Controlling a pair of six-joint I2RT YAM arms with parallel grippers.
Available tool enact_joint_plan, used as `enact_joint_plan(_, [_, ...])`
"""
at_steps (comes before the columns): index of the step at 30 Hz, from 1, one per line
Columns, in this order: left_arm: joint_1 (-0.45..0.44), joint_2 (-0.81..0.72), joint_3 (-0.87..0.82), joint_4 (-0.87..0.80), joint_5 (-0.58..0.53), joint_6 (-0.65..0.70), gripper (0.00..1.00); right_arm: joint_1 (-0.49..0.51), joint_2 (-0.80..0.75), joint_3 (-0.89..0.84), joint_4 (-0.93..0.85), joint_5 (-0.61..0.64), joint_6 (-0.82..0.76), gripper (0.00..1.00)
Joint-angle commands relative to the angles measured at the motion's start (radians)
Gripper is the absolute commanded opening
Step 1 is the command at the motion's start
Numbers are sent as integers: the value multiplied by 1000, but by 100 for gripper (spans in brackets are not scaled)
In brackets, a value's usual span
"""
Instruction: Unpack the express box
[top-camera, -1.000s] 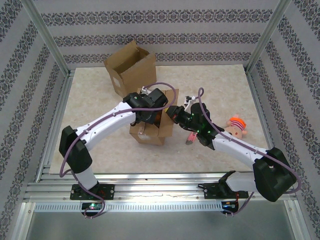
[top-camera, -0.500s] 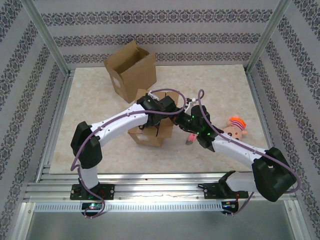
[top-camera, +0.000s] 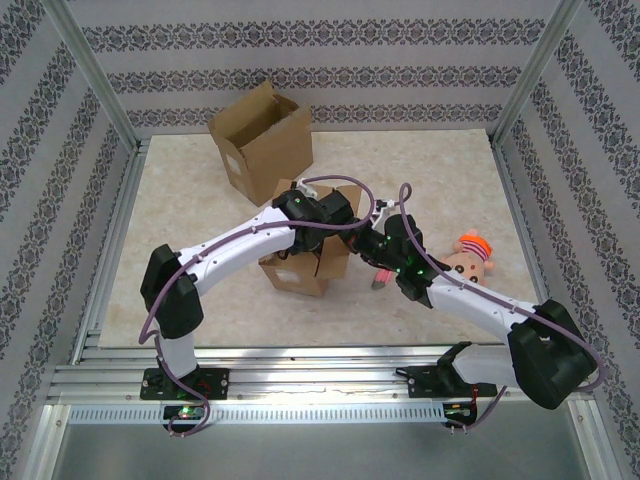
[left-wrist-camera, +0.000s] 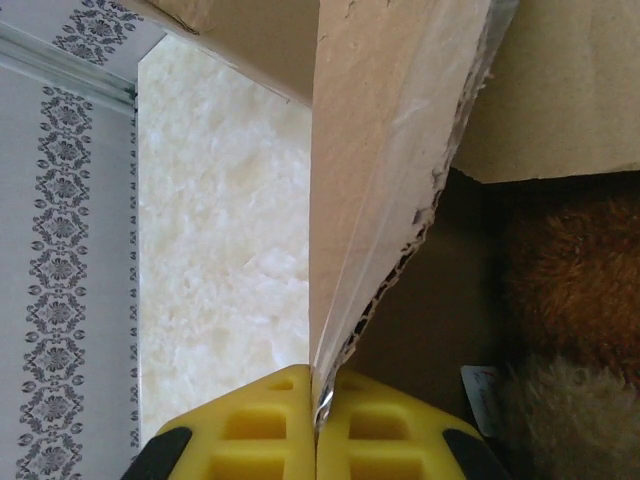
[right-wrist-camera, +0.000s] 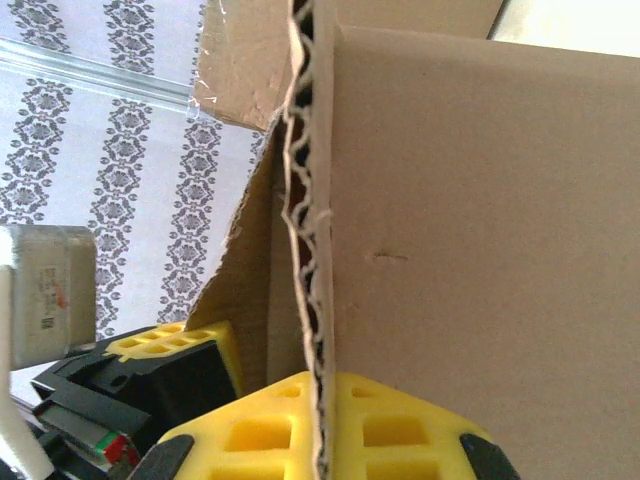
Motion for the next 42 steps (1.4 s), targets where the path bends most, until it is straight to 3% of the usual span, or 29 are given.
enact_joint_plan(1, [18, -49, -11, -87, -94, 4, 0, -14, -27, -27, -23, 69, -14, 0])
enact_joint_plan(7, [27, -117, -61, -15, -56, 48, 0, -15, -29, -34, -39, 74, -19, 0])
enact_joint_plan(21, [158, -382, -310, 311, 245, 155, 0, -13, -24, -39, -54, 83, -15, 0])
enact_joint_plan(32, [185, -430, -360, 419, 436, 177, 1, -10, -5, -14, -53, 53, -25, 0])
enact_joint_plan(36, [185, -442, -348, 426, 468, 178, 49, -32, 3, 30, -74, -24, -63, 0])
enact_joint_plan(42, [185, -479, -241, 408, 469, 246, 79, -90, 9, 103, -132, -196, -130, 0])
